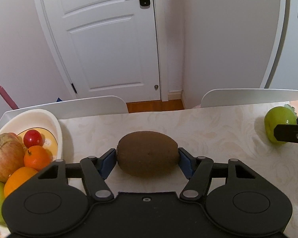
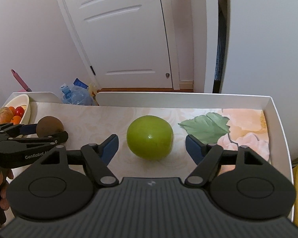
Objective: Organize fruits
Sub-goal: 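Grasp the brown kiwi with the left tool while the right tool grasps the green apple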
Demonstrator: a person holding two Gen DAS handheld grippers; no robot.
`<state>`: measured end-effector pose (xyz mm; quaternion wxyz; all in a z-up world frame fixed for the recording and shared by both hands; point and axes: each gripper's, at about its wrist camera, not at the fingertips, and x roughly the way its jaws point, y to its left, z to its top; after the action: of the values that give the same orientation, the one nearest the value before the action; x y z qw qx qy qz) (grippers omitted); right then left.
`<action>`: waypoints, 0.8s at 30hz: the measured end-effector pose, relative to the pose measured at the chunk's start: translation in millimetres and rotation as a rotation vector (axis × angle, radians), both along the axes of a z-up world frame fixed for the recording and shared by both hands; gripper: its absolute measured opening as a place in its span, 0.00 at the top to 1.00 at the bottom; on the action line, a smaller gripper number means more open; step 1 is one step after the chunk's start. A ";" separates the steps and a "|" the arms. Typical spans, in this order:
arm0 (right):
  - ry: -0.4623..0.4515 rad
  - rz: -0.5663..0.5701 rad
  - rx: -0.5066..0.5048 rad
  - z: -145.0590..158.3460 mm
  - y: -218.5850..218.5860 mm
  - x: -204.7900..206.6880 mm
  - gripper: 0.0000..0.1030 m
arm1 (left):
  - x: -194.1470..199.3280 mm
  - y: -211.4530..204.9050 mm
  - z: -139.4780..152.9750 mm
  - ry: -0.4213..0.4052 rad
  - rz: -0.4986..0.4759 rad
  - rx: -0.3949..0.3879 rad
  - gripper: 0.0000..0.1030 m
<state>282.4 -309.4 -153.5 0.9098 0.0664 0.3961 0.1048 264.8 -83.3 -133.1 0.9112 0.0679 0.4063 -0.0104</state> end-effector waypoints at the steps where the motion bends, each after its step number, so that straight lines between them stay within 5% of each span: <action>1: 0.001 0.001 0.000 -0.6 0.5 0.8 0.16 | -0.5 0.4 0.0 0.000 0.001 -0.001 0.32; 24: -0.015 0.042 -0.026 0.5 6.7 0.7 0.33 | -25.2 4.1 6.6 -0.022 0.027 0.013 0.33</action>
<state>283.2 -302.7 -153.0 0.9111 0.0452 0.3920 0.1191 239.6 -79.2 -126.5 0.9152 0.0684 0.3970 0.0052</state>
